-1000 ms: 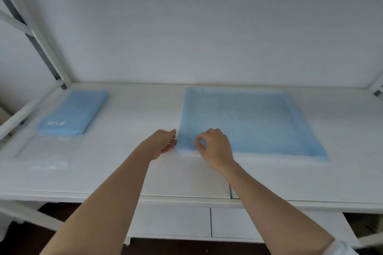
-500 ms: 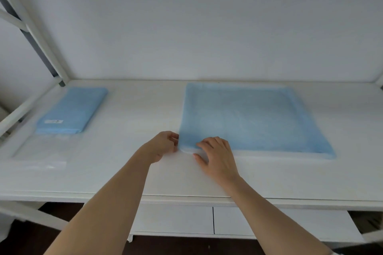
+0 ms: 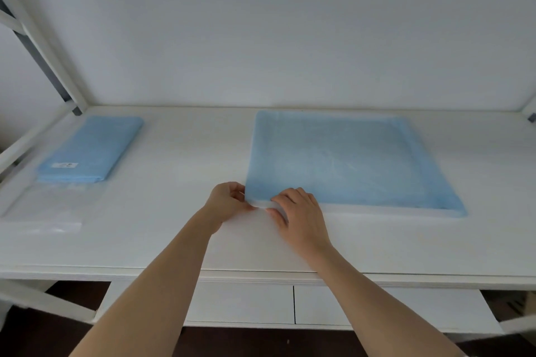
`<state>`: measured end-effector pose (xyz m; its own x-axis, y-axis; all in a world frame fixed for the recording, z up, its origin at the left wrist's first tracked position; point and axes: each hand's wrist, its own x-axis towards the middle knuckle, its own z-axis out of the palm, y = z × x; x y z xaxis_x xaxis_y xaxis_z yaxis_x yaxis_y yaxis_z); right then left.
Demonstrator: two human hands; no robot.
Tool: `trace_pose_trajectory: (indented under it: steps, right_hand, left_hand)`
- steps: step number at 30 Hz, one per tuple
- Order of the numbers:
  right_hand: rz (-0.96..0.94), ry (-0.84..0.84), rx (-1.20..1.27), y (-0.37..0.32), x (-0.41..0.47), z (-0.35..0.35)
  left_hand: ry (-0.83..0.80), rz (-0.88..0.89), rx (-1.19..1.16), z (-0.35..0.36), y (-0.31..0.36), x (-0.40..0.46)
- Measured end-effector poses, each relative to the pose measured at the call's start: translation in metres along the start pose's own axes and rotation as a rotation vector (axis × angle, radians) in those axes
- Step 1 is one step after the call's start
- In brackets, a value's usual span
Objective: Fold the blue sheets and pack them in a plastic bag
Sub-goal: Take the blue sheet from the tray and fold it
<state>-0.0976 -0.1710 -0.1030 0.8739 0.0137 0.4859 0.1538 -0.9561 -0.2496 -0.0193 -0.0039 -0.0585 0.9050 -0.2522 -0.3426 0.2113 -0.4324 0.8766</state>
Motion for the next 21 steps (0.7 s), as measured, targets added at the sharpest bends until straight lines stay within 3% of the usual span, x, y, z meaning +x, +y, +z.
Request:
trace_pose_trajectory:
  steps: [21]
  right_hand:
    - [-0.005,0.097,-0.011,0.0,-0.0007,-0.0027]
  left_hand:
    - [-0.011,0.023,-0.07,-0.0025,-0.0025,-0.007]
